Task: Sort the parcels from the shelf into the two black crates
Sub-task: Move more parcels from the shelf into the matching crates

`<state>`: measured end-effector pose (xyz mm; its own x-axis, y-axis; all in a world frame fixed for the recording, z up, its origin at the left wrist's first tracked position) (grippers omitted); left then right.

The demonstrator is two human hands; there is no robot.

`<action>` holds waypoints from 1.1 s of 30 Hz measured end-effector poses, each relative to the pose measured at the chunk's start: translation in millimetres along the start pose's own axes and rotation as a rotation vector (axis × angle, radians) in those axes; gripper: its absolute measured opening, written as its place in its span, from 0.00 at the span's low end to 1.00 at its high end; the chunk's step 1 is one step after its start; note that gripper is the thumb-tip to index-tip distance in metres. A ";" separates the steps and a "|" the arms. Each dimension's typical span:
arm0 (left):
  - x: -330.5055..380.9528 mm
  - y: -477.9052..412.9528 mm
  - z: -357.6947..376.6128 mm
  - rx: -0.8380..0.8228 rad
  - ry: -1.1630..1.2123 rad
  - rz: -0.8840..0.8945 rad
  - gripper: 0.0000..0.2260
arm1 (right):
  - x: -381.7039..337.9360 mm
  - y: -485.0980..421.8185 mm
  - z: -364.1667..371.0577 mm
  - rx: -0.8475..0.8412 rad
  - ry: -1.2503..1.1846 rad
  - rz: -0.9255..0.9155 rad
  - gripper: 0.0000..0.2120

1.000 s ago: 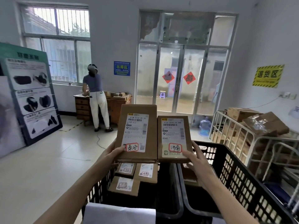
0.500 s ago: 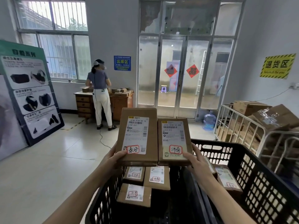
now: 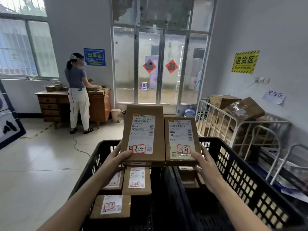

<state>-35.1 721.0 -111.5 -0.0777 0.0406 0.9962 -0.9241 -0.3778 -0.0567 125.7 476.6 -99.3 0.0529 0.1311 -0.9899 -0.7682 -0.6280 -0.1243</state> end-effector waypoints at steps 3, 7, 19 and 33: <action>-4.6 -18.9 33.9 -0.039 0.012 0.001 0.44 | -0.6 -2.8 -40.0 0.029 -0.008 0.002 0.19; -11.5 -42.5 89.5 -0.038 0.069 -0.003 0.40 | -2.5 -10.5 -99.3 0.059 -0.010 0.012 0.22; -45.1 -84.5 218.5 -0.029 0.110 -0.091 0.40 | 4.4 -17.0 -230.9 0.010 0.004 0.046 0.13; -85.6 -72.4 247.7 0.146 0.074 -0.254 0.31 | 26.2 -29.1 -251.8 0.048 -0.042 0.078 0.19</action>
<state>131.1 515.8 -176.1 0.1176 0.2162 0.9693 -0.8545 -0.4753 0.2096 310.2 305.2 -138.6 -0.0345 0.1156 -0.9927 -0.7989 -0.6000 -0.0421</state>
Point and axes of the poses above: each hand's wrist, its own y-axis away from the middle knuckle, its own z-axis out of the palm, x = y × z, the point moved 3 cm from there along -y, towards the middle knuckle, and after that the axes turned 6 degrees about -x, right-handed, at the moved point
